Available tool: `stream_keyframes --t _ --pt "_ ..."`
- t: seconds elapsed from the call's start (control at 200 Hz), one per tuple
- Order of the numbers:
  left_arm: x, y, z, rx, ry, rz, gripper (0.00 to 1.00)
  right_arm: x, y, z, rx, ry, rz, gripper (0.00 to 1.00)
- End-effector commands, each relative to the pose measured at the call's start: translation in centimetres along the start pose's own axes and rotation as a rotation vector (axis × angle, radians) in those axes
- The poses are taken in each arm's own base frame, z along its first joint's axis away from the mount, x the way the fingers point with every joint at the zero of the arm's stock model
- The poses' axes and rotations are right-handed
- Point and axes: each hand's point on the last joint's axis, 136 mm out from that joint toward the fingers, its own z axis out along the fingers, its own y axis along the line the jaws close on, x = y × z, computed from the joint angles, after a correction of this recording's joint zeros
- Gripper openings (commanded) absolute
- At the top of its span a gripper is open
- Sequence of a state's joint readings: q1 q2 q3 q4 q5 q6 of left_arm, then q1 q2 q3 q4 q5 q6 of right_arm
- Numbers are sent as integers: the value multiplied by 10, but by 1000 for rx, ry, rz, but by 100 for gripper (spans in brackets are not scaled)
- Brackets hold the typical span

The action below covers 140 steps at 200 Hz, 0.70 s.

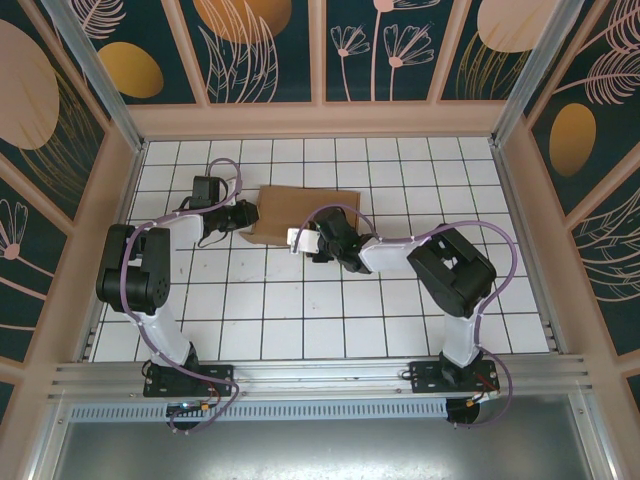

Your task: Fold the paper box

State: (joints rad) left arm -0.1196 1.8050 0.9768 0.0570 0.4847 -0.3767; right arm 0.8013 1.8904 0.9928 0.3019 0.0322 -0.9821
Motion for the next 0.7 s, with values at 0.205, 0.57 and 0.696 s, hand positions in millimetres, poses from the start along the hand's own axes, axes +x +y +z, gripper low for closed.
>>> stream_keyframes --t 0.205,0.57,0.696 --pt "28 7 7 -6 98 13 12 -69 -51 -94 -86 -427 450 69" --pt "62 -38 23 104 217 162 8 46 -108 -144 290 -207 1107 64" --pt "70 -42 24 117 242 162 9 87 -108 -147 416 -105 1250 63"
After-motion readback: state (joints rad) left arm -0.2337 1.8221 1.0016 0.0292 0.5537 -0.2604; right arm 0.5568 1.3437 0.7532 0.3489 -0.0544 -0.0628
